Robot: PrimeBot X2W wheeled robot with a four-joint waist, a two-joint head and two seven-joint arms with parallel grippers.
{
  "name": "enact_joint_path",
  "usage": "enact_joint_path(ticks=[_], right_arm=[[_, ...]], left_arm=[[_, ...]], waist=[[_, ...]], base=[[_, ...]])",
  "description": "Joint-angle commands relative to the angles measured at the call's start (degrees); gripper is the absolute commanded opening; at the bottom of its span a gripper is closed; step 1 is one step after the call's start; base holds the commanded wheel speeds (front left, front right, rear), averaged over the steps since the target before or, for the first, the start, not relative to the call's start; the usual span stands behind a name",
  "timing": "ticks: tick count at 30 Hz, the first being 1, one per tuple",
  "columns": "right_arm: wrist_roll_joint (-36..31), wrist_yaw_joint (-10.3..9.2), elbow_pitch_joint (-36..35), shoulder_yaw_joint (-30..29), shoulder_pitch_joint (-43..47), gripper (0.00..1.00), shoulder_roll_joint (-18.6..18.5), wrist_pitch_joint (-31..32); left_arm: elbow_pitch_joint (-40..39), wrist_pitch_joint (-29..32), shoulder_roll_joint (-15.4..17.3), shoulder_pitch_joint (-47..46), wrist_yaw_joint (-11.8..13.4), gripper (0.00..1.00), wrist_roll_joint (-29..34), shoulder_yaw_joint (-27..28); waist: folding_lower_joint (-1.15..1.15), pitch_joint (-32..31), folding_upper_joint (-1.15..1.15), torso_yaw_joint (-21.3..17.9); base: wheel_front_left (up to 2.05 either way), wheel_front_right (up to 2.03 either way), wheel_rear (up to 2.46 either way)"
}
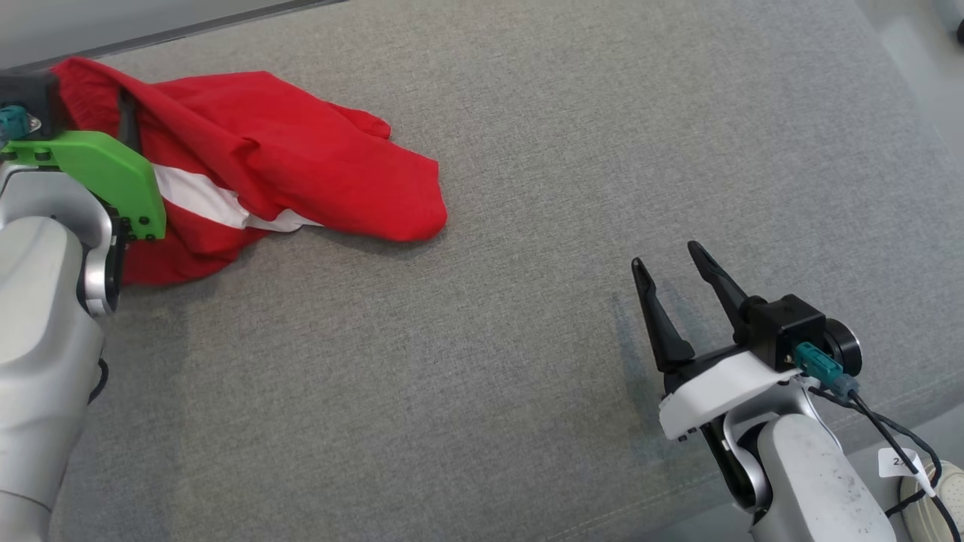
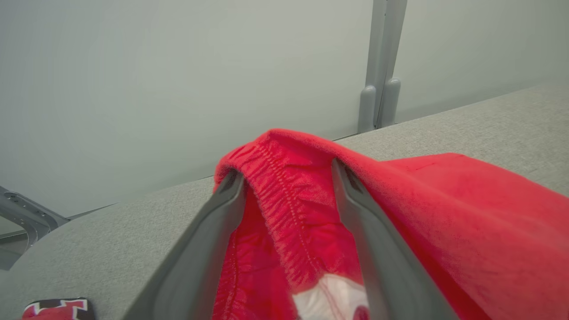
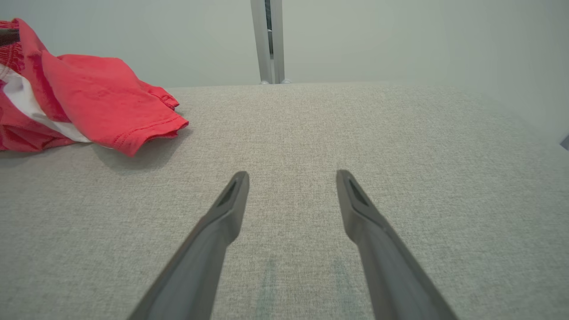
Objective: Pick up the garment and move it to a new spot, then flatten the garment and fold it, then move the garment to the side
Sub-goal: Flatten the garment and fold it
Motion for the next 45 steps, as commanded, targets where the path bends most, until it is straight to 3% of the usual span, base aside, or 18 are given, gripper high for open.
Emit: enact_joint_path(ticks=[1, 12, 20, 25, 31, 36, 45], right_arm=[[-0.07, -0.02, 0.09, -0.15, -0.58, 1.00, -0.03, -0.26], [-1.59, -0.02, 0.60, -2.85, 0.54, 1.00, -0.06, 0.31], [-1.61, -0.02, 0.70, -4.15, 2.21, 1.00, -0.07, 0.94], [-0.96, -0.02, 0.73, -4.50, 3.24, 1.00, -0.06, 1.15], [-0.57, -0.02, 1.22, -4.69, 4.50, 1.00, -0.06, 1.28], [-0.41, -0.02, 1.78, -4.66, 5.23, 1.00, -0.06, 1.06], [-1.03, -0.02, 3.39, -5.42, 6.03, 1.00, -0.06, 0.55]], left_arm=[[0.80, -0.44, -0.46, -0.73, -0.45, 1.00, -0.19, 0.03], [1.17, -9.46, -7.50, 4.68, -4.63, 1.00, -6.44, 2.47], [-9.49, -14.99, -11.18, 16.06, -5.38, 1.00, -7.29, 4.73], [-20.33, -15.01, -12.84, 23.54, -5.82, 1.00, -4.40, 9.05], [-33.03, -15.04, -16.52, 34.63, -8.27, 1.00, 1.72, 14.62], [-37.31, -15.04, -18.44, 41.45, -10.01, 1.00, 6.99, 17.20], [-40.42, -15.05, -20.27, 51.46, -8.71, 1.00, 15.31, 20.41]], waist=[[0.00, 0.84, 0.00, 0.62], [0.00, -2.28, 0.00, 7.18], [0.00, -6.56, 0.00, 11.79], [0.00, -8.26, 0.00, 13.55], [0.00, -10.15, 0.00, 15.52], [0.00, -11.33, 0.00, 16.94], [0.00, -12.25, 0.00, 19.78]], base=[[0.00, 0.00, 0.00], [0.00, 0.00, 0.00], [0.00, 0.00, 0.00], [0.00, 0.00, 0.00], [0.00, 0.00, 0.00], [0.00, 0.00, 0.00], [0.00, 0.00, 0.00]])
